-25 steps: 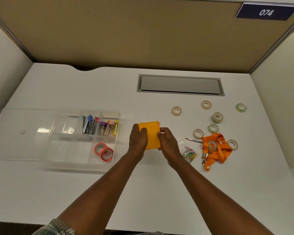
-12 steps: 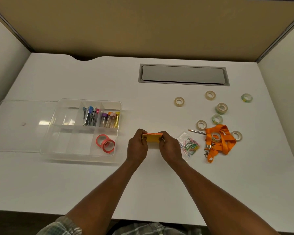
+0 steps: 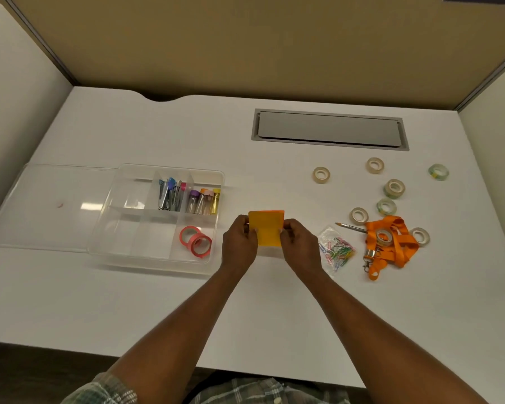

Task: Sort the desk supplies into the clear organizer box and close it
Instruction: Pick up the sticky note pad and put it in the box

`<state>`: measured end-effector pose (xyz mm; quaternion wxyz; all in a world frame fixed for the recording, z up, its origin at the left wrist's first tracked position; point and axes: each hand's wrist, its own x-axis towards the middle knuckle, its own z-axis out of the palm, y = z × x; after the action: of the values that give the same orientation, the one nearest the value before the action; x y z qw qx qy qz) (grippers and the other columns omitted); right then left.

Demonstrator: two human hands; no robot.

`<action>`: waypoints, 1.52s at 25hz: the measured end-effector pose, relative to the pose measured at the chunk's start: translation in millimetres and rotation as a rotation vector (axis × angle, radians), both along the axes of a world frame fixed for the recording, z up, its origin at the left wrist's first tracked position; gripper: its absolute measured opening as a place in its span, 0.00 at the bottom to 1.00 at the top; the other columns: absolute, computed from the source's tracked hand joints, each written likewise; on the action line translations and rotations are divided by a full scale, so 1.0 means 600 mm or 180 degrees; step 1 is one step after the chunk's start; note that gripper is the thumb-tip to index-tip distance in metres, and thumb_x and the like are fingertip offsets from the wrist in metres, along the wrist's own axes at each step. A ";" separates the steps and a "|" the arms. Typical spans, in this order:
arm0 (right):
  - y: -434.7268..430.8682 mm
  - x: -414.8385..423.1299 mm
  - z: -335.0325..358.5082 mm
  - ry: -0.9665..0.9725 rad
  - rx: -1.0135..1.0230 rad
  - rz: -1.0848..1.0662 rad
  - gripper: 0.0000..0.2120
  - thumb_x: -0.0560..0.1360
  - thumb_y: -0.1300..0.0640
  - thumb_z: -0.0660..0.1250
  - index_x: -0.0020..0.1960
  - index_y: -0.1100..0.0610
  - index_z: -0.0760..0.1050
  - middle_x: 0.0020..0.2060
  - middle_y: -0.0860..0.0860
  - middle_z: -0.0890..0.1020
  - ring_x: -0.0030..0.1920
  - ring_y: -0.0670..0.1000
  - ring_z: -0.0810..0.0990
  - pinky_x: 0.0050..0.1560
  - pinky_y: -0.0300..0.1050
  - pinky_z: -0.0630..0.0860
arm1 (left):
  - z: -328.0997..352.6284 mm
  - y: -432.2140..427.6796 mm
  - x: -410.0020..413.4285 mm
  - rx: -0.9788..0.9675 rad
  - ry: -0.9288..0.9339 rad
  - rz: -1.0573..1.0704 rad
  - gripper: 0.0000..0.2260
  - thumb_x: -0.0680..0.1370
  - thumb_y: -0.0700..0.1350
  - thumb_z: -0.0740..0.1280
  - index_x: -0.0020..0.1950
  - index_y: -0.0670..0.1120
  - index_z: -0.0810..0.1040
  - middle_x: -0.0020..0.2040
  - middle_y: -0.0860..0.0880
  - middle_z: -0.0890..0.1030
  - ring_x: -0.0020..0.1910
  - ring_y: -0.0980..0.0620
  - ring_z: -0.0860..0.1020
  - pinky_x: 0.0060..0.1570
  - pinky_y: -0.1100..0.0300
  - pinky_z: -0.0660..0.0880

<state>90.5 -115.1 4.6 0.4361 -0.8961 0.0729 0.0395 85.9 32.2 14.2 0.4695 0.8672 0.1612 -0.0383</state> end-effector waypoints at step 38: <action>0.376 -0.002 0.019 0.0610 0.0017 0.0988 0.16 0.79 0.57 0.67 0.66 0.55 0.77 0.63 0.52 0.81 0.63 0.51 0.78 0.59 0.38 0.69 | 0.015 0.386 -0.013 0.1702 0.0830 0.0243 0.10 0.79 0.43 0.66 0.58 0.42 0.81 0.54 0.43 0.84 0.52 0.46 0.82 0.49 0.57 0.77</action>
<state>89.4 110.3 15.8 0.4182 -0.8875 -0.0252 0.1918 78.1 263.9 23.3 0.2009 0.9412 0.2571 -0.0879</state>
